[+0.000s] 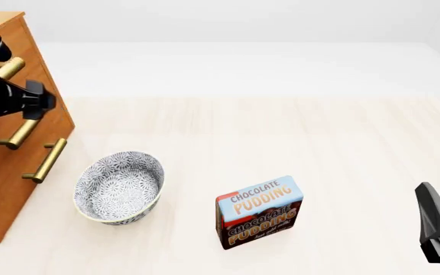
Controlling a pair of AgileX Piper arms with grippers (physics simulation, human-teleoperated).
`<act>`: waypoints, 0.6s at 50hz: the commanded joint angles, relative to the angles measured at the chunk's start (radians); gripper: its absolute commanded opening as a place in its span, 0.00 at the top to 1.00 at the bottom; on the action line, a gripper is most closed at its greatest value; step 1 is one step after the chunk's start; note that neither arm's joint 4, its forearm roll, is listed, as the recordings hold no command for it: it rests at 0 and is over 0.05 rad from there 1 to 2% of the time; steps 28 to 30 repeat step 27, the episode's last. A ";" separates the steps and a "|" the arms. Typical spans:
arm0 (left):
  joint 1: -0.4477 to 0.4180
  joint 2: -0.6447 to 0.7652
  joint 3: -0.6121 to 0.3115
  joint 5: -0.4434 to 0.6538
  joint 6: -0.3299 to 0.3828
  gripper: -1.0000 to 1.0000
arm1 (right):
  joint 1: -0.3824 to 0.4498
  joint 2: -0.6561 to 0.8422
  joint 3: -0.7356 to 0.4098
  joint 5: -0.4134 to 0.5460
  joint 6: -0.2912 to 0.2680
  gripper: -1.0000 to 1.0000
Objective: Put the butter at the back in the top drawer of the cabinet and close it.
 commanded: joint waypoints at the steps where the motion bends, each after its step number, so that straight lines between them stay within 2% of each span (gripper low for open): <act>1: -0.058 -0.092 -0.031 0.079 -0.007 0.00 | 0.000 0.000 0.000 0.000 0.000 0.00; 15: -0.138 -0.208 -0.094 0.217 -0.043 0.00 | 0.000 0.000 0.000 0.000 0.000 0.00; 30: -0.158 -0.260 -0.093 0.251 -0.061 0.00 | 0.000 0.000 0.000 0.000 0.000 0.00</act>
